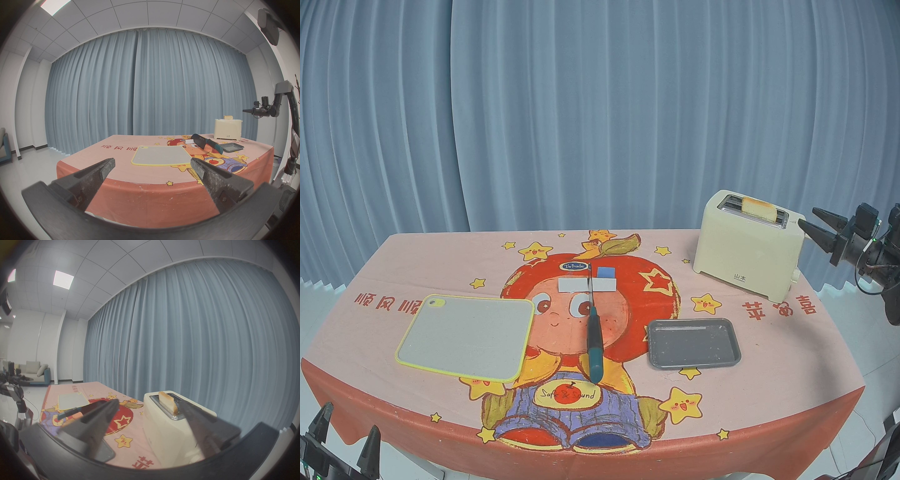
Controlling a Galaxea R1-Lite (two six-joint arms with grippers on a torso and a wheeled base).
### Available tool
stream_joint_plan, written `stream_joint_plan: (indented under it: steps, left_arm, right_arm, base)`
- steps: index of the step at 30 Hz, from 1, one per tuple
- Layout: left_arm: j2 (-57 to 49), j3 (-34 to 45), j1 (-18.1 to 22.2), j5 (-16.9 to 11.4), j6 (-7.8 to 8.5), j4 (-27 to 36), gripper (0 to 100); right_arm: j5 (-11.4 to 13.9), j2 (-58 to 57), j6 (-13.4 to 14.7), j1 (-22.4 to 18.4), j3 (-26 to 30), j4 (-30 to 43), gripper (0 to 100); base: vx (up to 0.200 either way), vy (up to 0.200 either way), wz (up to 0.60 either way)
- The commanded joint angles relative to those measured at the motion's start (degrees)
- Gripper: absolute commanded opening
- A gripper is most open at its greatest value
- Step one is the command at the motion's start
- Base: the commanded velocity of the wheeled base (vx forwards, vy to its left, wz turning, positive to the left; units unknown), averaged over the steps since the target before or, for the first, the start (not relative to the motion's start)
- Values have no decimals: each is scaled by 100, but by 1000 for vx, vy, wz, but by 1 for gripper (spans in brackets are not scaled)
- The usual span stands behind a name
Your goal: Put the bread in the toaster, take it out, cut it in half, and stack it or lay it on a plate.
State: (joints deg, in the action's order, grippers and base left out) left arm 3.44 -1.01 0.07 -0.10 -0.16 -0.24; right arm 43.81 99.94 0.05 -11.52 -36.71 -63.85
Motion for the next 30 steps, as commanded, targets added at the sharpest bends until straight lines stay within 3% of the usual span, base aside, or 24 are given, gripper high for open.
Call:
stream_joint_plan:
  steps: [1, 4, 10, 30]
  left_arm:
    - [-1, 101, 1, 1, -2, -2, 100]
    - [-1, 101, 1, -8, -2, -2, 100]
    - [-1, 101, 1, -8, -2, -2, 100]
    - [-1, 101, 1, -8, -2, -2, 100]
  right_arm:
    - [22, -1082, 180, 9, 1078, 13, 0]
    - [40, -1433, 373, 1, 1517, 13, 0]
    - [-145, -1565, 654, -8, 1131, 13, 0]
    - [-145, -1600, 593, 159, 1473, 13, 0]
  base:
    - [0, 0, 0]
    - [0, 0, 0]
    - [0, 0, 0]
    - [0, 0, 0]
